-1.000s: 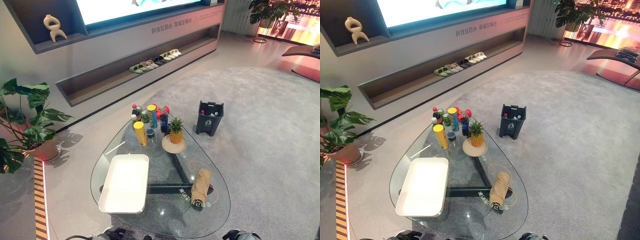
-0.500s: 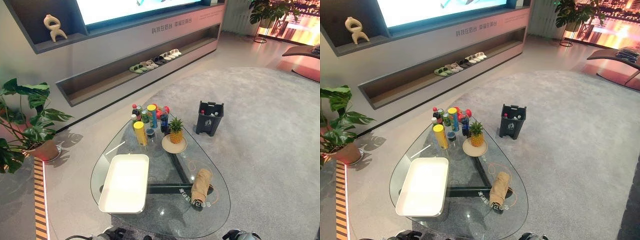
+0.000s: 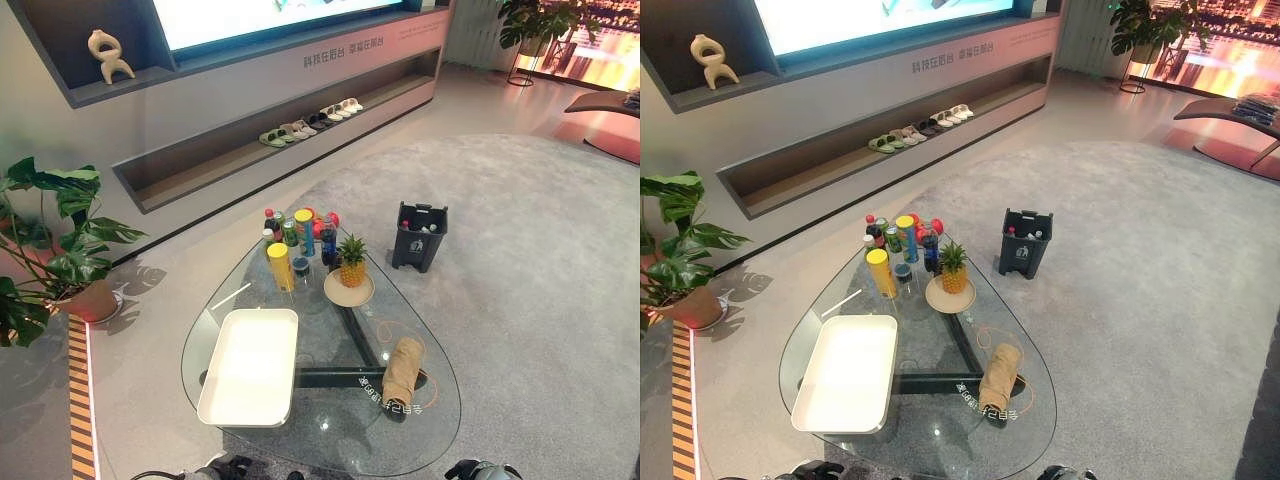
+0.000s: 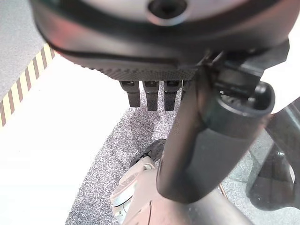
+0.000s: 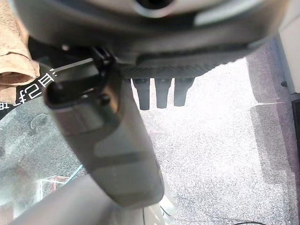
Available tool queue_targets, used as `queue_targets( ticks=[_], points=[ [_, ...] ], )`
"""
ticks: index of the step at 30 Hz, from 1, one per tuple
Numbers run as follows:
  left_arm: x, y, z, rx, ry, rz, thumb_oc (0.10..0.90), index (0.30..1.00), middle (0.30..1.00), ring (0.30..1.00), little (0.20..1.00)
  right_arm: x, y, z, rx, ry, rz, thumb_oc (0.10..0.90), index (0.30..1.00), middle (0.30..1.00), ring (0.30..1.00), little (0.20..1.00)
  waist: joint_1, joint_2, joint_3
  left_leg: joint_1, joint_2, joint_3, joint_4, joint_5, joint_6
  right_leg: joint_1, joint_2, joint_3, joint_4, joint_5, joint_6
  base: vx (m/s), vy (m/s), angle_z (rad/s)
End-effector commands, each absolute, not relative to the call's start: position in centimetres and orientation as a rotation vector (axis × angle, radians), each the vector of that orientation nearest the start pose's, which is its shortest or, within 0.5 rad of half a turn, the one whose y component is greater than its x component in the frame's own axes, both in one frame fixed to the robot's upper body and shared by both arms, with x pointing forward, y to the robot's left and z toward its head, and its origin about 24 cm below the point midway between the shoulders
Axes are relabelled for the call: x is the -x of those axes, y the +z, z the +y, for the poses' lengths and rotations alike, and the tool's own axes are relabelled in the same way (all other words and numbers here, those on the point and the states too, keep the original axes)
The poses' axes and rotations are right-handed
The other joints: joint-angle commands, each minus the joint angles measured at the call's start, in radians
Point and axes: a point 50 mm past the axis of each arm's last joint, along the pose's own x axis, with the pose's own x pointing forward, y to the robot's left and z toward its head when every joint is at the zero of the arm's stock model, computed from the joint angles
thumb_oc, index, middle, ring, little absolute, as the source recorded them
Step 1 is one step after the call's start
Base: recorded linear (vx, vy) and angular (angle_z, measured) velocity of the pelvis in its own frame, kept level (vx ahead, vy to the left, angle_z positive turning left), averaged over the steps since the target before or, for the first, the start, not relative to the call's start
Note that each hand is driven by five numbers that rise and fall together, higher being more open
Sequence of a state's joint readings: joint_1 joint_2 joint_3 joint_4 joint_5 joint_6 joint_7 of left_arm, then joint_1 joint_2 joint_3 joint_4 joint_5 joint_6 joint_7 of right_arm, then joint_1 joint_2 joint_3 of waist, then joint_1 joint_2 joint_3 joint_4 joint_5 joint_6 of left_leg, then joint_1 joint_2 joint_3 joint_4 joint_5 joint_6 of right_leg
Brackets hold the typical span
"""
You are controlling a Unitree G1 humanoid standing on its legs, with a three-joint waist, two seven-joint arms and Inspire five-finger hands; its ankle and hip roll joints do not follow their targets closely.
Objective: Wipe the table with a cloth and put it in the basket.
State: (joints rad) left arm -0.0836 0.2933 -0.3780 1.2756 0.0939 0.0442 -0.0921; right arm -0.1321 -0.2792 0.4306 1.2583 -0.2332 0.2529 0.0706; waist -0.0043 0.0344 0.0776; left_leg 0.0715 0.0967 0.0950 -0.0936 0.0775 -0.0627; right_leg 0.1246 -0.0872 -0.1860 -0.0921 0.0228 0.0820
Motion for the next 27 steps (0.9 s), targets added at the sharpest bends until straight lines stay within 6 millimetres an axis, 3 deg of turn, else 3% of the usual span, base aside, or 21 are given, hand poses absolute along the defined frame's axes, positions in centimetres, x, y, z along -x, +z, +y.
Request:
queue_targets(
  ticks=[1,14,27],
  points=[
    [-13.3,-15.3,23.0,-0.585,-0.263,1.235,0.800,0.900,0.900,0.900,0.900,-13.7,-14.7,-24.7,0.776,0.227,1.376,0.800,0.900,0.900,0.900,0.900,0.010,-0.021,0.043,0.057,0.010,0.025,0.006,-0.079,-0.023,0.000,-0.059,0.003,0.018,-0.002,0.049,0.00,0.000,0.00],
    [-12.7,-14.9,25.2,-0.583,-0.172,1.259,0.800,0.900,0.900,0.900,0.900,-11.4,-14.3,-27.8,0.693,0.035,1.489,0.800,0.900,0.900,0.900,0.900,0.005,-0.030,0.048,0.056,0.014,0.035,0.006,-0.078,-0.024,-0.002,-0.056,0.006,0.018,-0.001,0.053,0.00,0.000,0.00],
    [-12.6,-14.9,25.3,-0.582,-0.170,1.254,0.800,0.900,0.900,0.900,0.900,-10.7,-14.4,-28.0,0.655,0.008,1.517,0.800,0.900,0.900,0.900,0.900,0.006,-0.037,0.042,0.063,0.018,0.038,0.006,-0.082,-0.024,0.002,-0.053,0.009,0.016,-0.002,0.057,0.00,0.000,0.00]
  ],
)
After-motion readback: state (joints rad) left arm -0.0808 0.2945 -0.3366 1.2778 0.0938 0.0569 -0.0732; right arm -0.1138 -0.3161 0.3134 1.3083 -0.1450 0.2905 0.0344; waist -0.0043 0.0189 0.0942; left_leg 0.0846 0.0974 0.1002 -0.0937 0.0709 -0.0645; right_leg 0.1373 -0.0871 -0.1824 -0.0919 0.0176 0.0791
